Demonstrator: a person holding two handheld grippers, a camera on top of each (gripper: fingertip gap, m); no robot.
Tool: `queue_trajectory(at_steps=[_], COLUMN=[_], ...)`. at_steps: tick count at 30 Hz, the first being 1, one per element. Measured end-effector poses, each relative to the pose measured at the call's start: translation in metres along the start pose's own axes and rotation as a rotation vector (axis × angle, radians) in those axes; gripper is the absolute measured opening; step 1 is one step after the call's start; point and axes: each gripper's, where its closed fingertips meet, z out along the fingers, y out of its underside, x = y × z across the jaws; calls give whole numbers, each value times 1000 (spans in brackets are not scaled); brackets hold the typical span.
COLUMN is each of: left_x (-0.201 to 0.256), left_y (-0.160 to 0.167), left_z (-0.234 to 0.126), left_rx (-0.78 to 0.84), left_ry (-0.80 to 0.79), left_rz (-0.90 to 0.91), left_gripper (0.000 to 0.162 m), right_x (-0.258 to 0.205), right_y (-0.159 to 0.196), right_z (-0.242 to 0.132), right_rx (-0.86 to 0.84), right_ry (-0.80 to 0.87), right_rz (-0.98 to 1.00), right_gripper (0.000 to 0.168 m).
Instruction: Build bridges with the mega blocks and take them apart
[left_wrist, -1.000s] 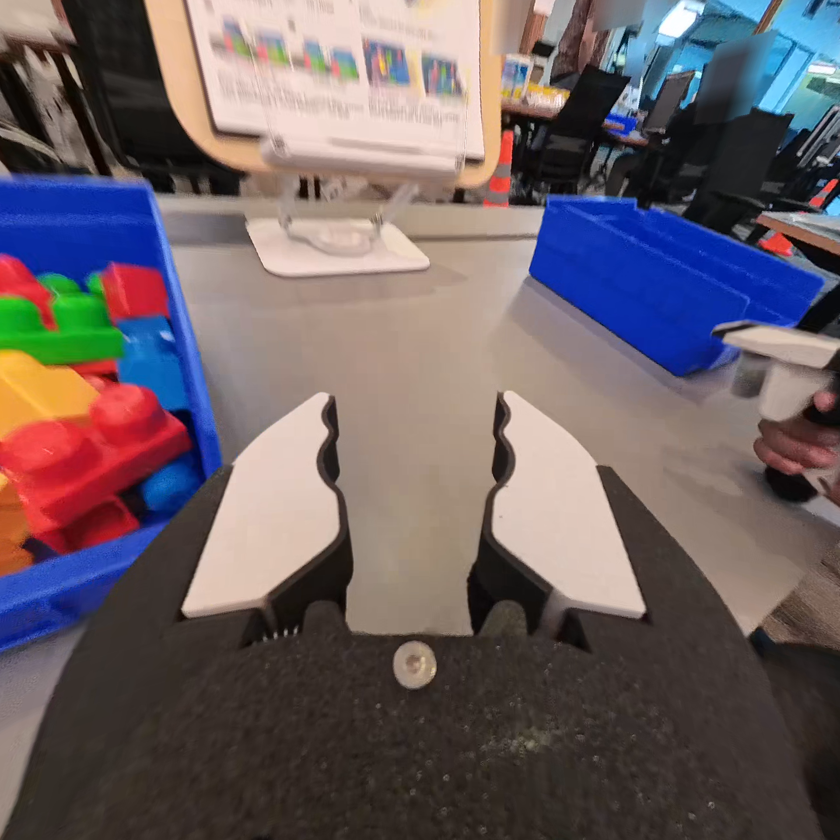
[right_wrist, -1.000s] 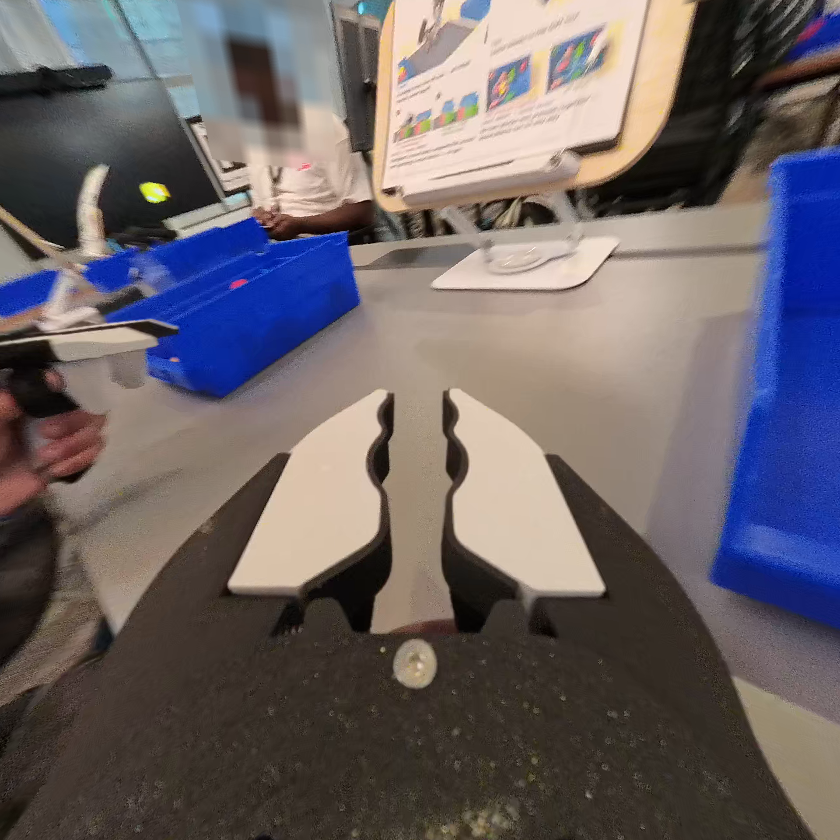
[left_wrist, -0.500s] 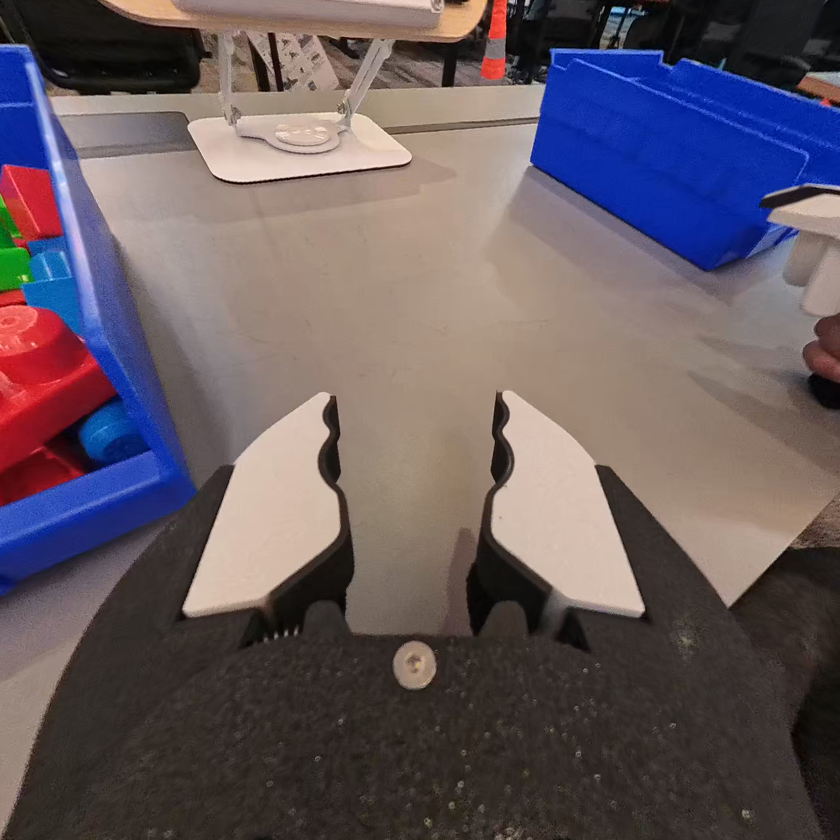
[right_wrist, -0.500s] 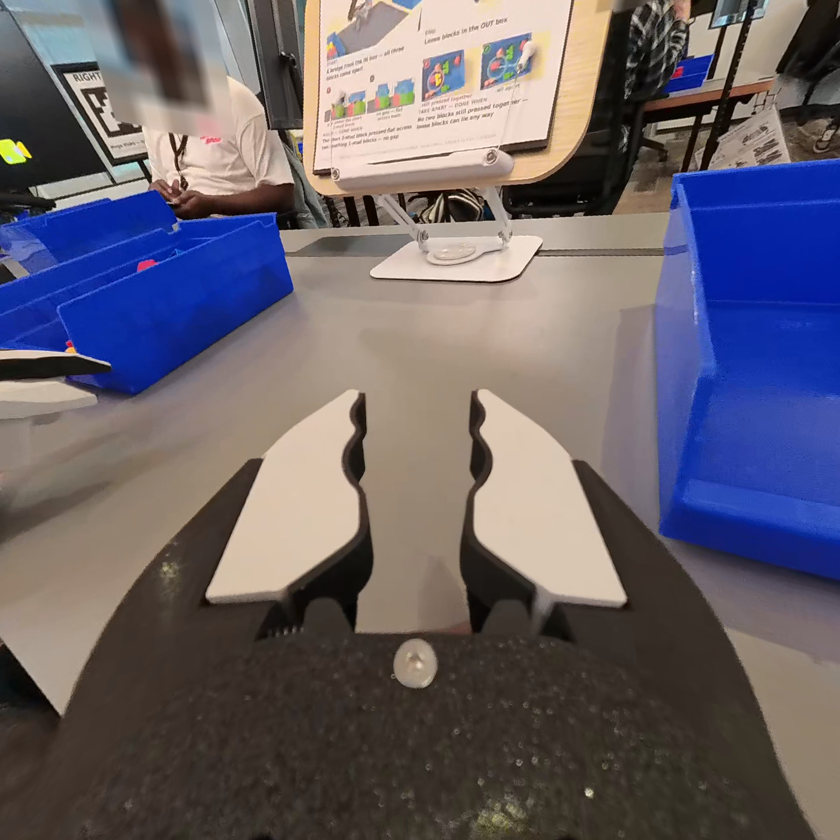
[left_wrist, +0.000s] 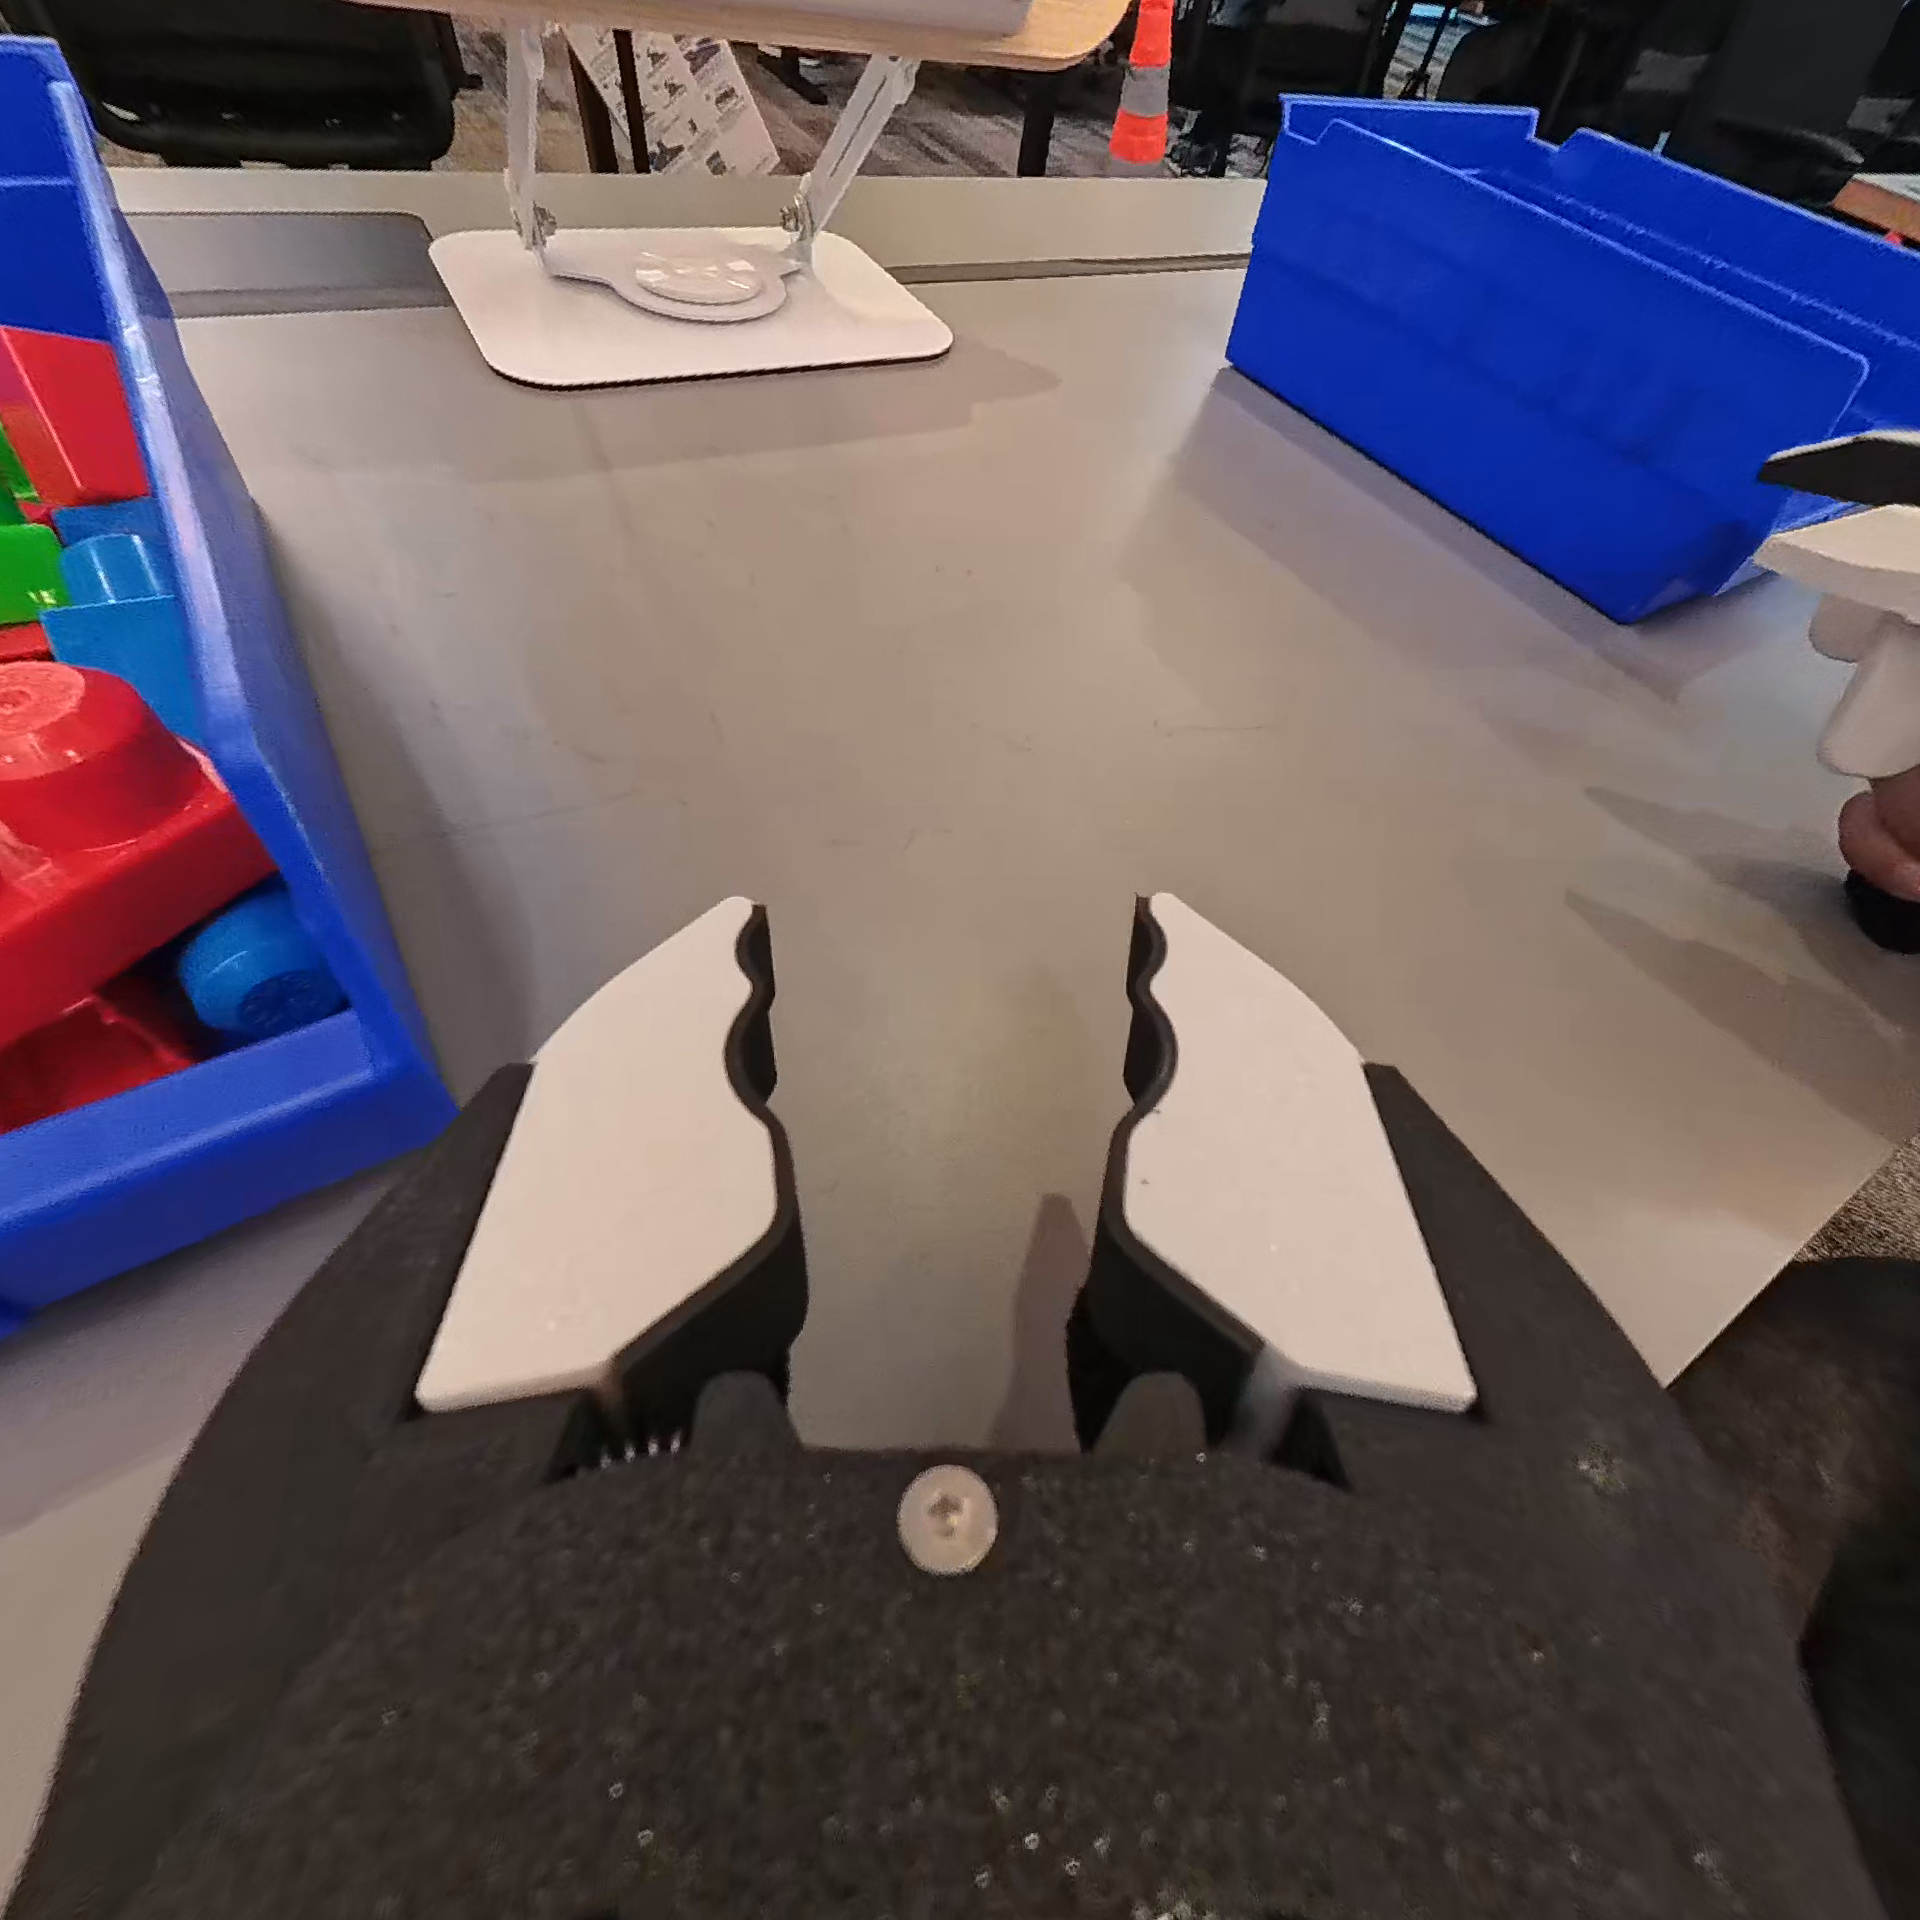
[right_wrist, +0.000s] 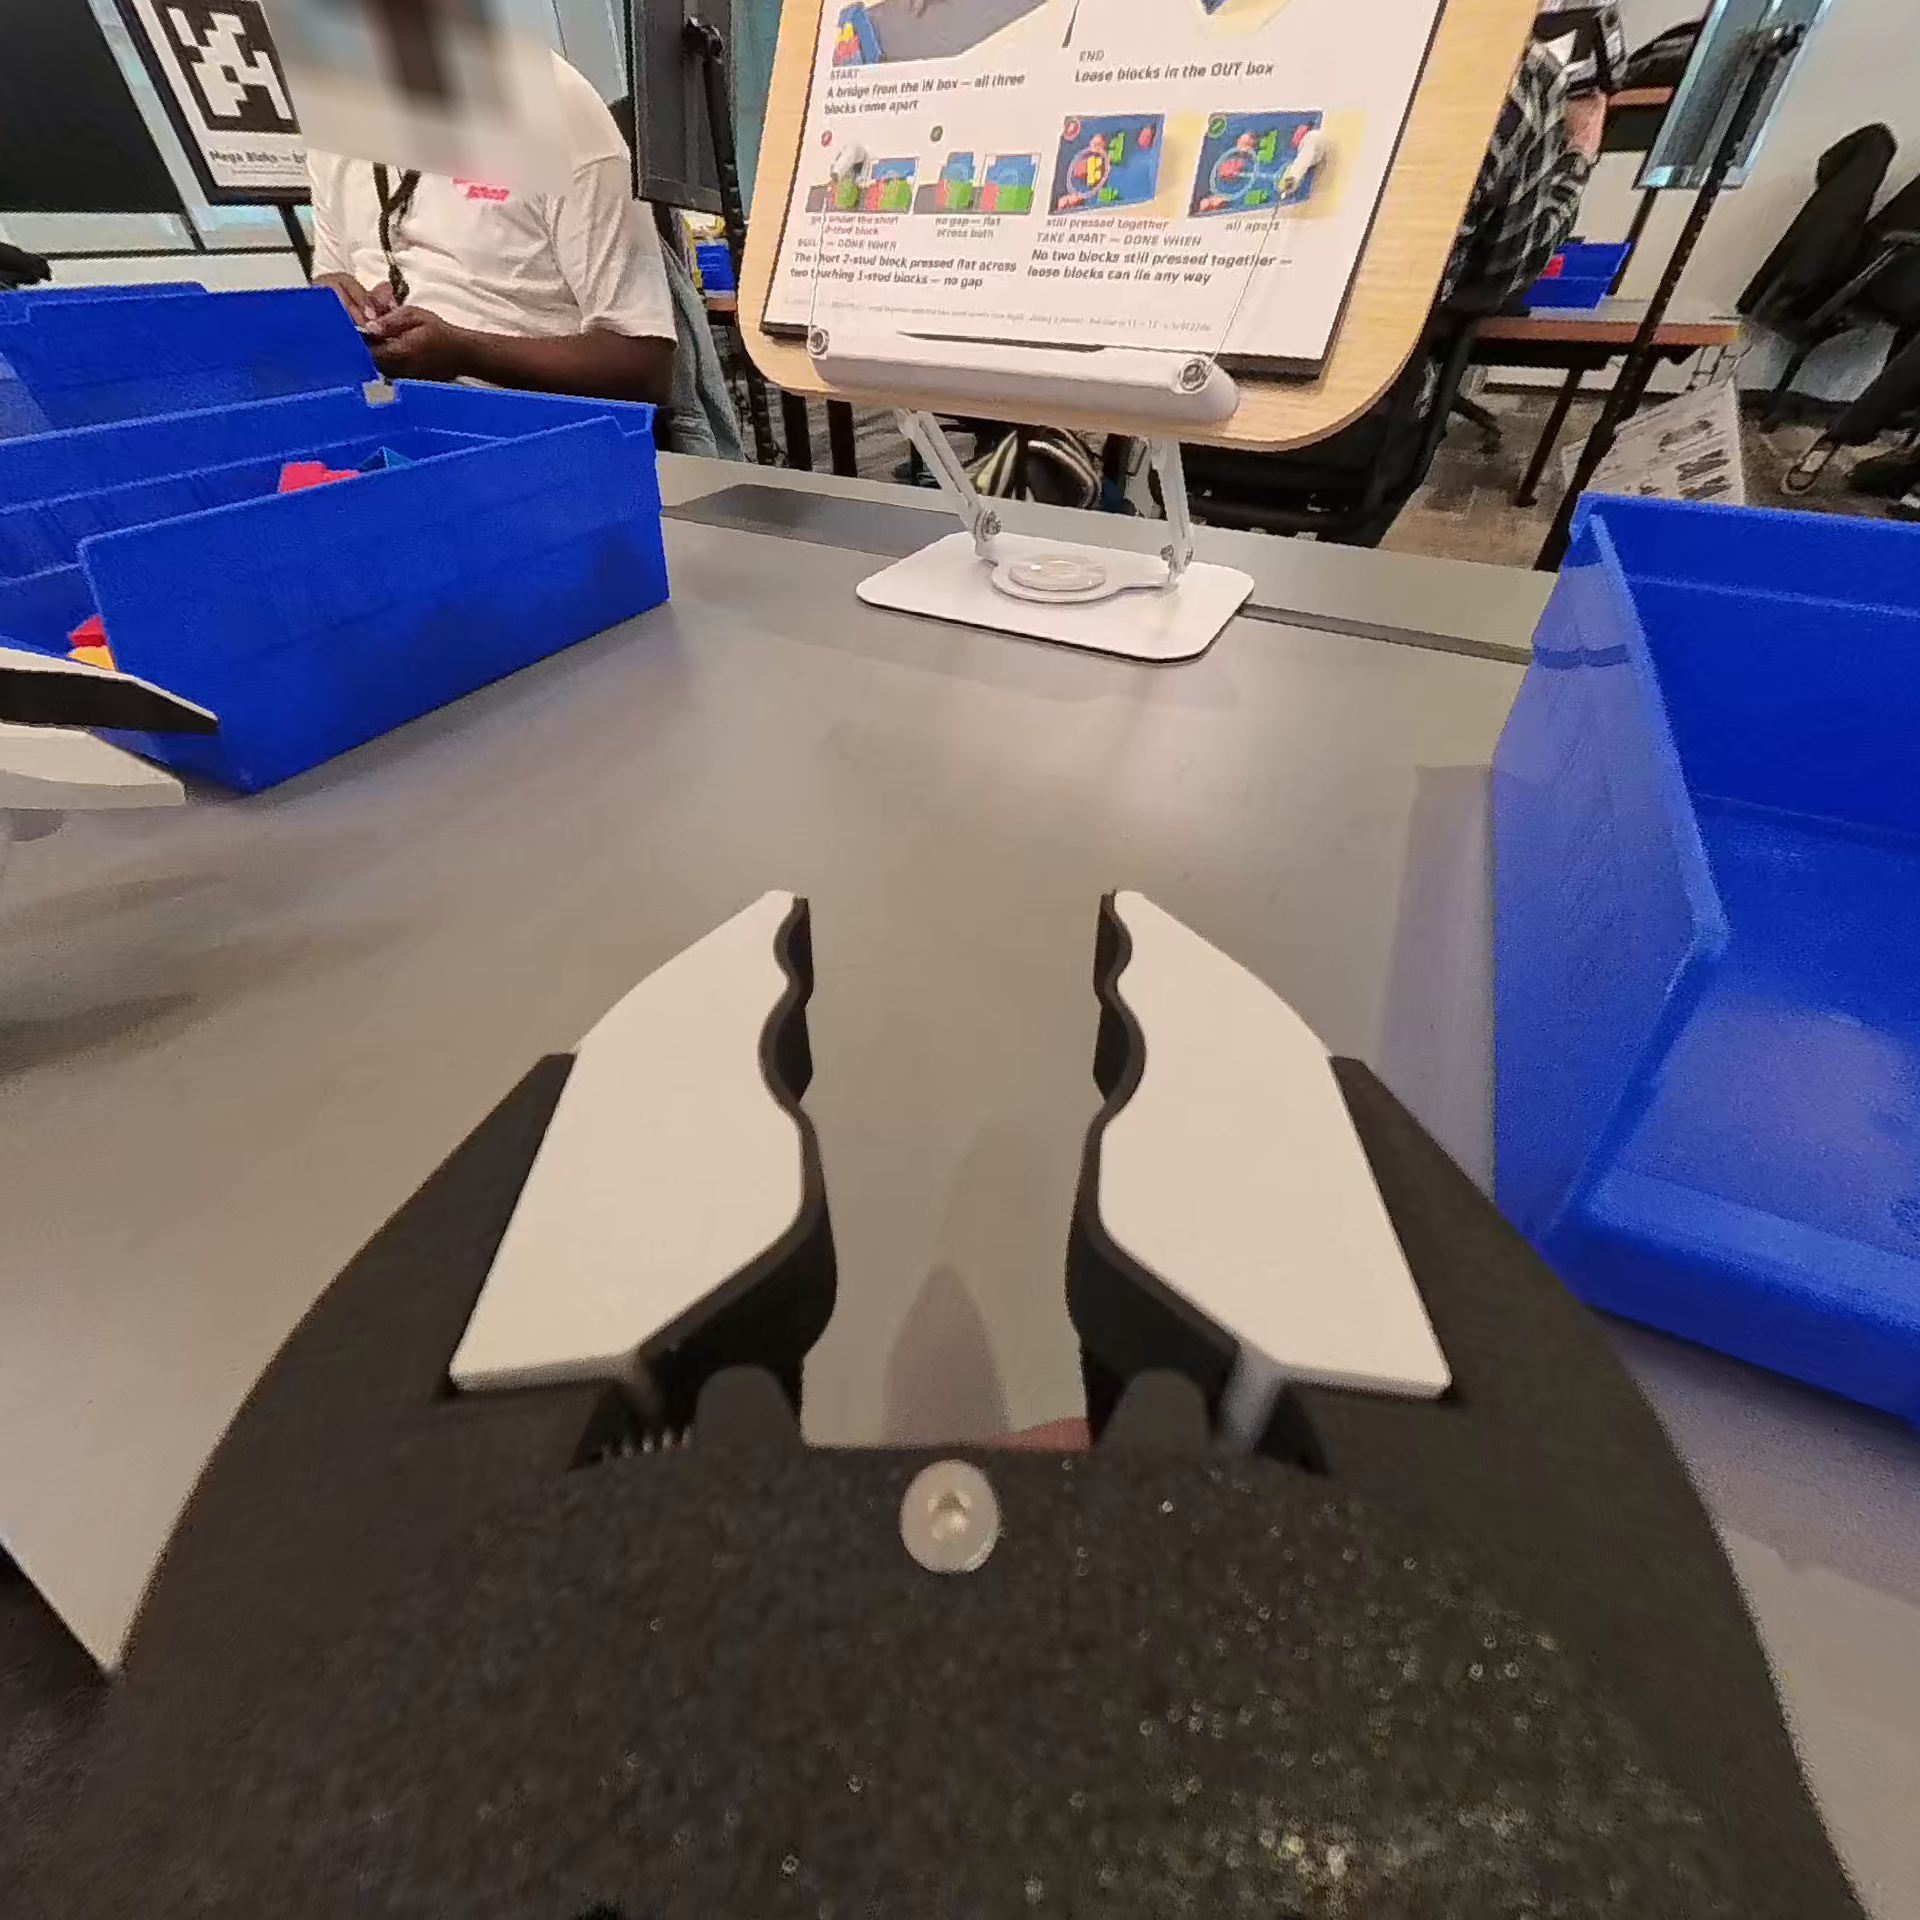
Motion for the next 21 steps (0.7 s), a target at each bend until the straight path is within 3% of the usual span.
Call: queue_trajectory(at_steps=[5,11,16,21], left_x=[3,-80,-137,-174], left_y=[-23,-42,-41,-4], left_z=[-25,-63,-43,-18], left_rx=[-9,-269,-466,-683], left_ry=[51,-122,-83,-30], left_rz=[-4,281,411,418], left_gripper=[66,62,57,61], right_x=[1,2,0,0], right_y=[-2,-7,-2,-1], right_z=[-1,-7,-3,-4], right_rx=[13,28,7,7], right_ry=[-18,-46,-51,-55], right_rz=[32,7,-39,-29], right_gripper=[50,48,48,46])
